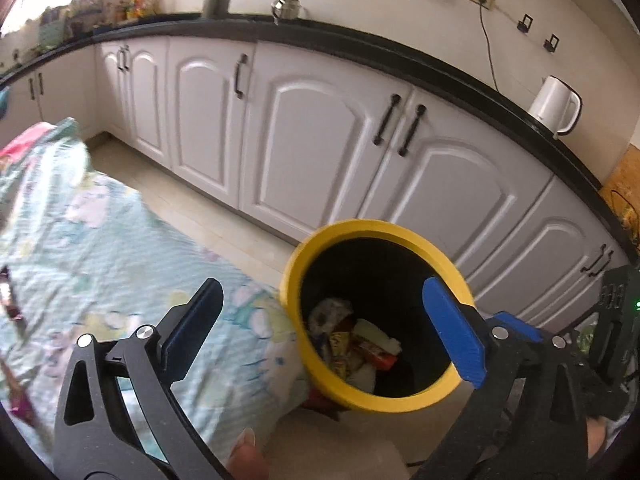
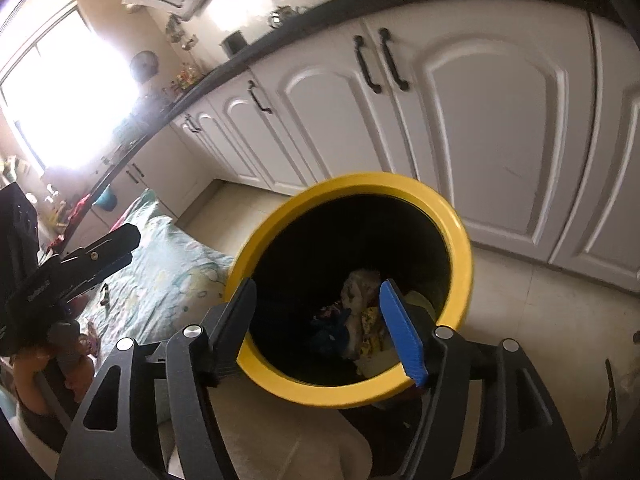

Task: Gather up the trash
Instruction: 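Move both open tools back toward the chocolate bar and snack wrapper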

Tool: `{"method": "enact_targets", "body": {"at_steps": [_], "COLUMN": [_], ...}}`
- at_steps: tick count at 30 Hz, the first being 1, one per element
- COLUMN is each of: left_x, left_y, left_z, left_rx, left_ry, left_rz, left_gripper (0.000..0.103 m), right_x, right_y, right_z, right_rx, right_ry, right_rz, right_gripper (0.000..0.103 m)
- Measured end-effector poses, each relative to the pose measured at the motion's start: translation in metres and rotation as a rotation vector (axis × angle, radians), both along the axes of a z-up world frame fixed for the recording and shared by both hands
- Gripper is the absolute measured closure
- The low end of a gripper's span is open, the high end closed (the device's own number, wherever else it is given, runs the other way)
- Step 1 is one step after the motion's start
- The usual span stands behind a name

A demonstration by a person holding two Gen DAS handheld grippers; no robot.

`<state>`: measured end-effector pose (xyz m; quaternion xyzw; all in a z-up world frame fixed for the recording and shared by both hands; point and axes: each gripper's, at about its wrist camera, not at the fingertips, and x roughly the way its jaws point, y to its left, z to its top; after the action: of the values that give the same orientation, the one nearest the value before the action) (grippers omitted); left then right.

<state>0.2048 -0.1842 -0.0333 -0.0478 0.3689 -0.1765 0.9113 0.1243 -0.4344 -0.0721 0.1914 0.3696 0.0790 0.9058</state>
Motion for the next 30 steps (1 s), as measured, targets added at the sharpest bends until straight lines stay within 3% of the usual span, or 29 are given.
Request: {"method": "enact_targets", "body": {"at_steps": [13,30], "left_x": [-0.027,-0.061], "left_y": [0.077,0.163], "left_z": [0.018,0.012], "left_rx": [0.089,0.134], "left_ry": [-0.096,-0.104], "left_rz": [0.166,0.323], "left_gripper": [0.011,0.011], "right_x": [0.003,0.021], "right_y": [0.054,0.150], "right_z": [0.029,0.050], "right_rx": [-0.056,-0.117], "right_ry": [-0.078,-0.107], "right_rz": [0.117,0.333], "right_gripper": [0.035,0.031]}}
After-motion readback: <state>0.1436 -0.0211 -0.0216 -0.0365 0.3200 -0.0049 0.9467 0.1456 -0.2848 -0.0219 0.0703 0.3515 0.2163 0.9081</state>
